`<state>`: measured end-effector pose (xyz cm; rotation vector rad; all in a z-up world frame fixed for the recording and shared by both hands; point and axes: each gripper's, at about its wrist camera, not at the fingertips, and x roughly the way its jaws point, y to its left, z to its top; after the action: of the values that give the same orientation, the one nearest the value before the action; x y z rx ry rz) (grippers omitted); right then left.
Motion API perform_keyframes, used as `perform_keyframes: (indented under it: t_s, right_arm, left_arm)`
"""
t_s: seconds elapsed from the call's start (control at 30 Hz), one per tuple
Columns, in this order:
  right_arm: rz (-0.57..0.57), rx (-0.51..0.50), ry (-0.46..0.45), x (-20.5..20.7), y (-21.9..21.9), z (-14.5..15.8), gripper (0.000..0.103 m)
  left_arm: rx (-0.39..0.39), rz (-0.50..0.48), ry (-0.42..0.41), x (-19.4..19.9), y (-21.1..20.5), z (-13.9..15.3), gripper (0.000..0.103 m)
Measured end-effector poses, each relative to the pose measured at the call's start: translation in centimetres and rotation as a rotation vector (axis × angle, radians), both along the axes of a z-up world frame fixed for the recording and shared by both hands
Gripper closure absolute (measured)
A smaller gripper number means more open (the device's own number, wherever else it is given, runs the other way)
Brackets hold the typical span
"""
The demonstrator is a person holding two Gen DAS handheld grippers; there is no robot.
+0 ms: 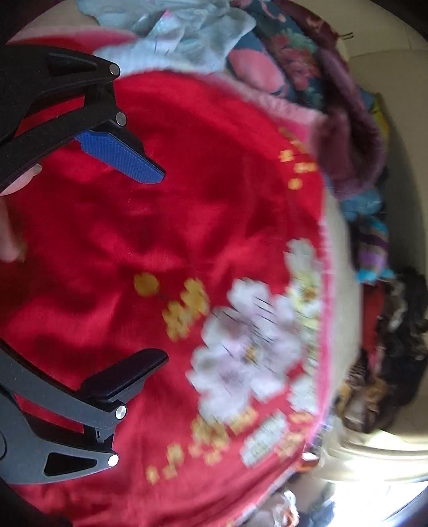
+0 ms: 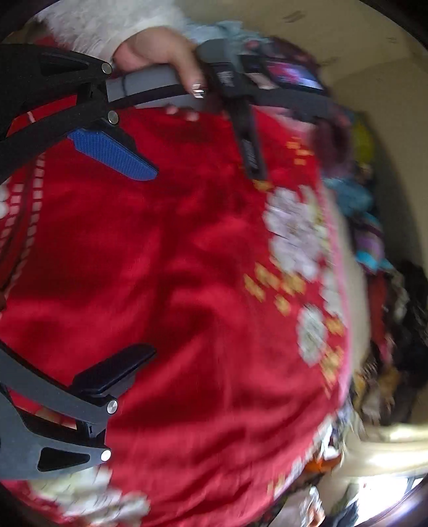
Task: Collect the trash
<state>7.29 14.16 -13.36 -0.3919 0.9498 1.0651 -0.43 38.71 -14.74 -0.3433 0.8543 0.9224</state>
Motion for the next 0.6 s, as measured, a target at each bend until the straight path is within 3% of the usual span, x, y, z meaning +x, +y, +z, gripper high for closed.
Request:
perform_keyframes:
  t_s: [0.07,0.1,0.17,0.37,0.6]
  right_arm:
    - [0.044,-0.137,-0.046,-0.7,3.0,-3.9,0.005]
    - [0.056,-0.059,-0.169,-1.7,3.2,-4.6,0.005]
    - [0.052,-0.044,-0.236,-2.6,2.9,-4.2,0.005]
    - [0.05,-0.025,-0.18,-1.4,2.8,-3.9,0.005]
    - [0.05,-0.028,-0.191,-2.3,2.7,-4.4,0.005]
  left_arm:
    - [-0.055,0.023,0.05,0.0,1.1,-2.2,0.01]
    - [-0.039,0.021,0.045,-0.2,1.1,-1.9,0.01]
    - [-0.026,0.019,0.056,-0.3,1.1,-1.7,0.01]
    - [-0.044,0.019,0.047,-0.4,1.9,-1.8,0.01]
    - [-0.041,0.019,0.049,0.0,1.0,-1.8,0.01]
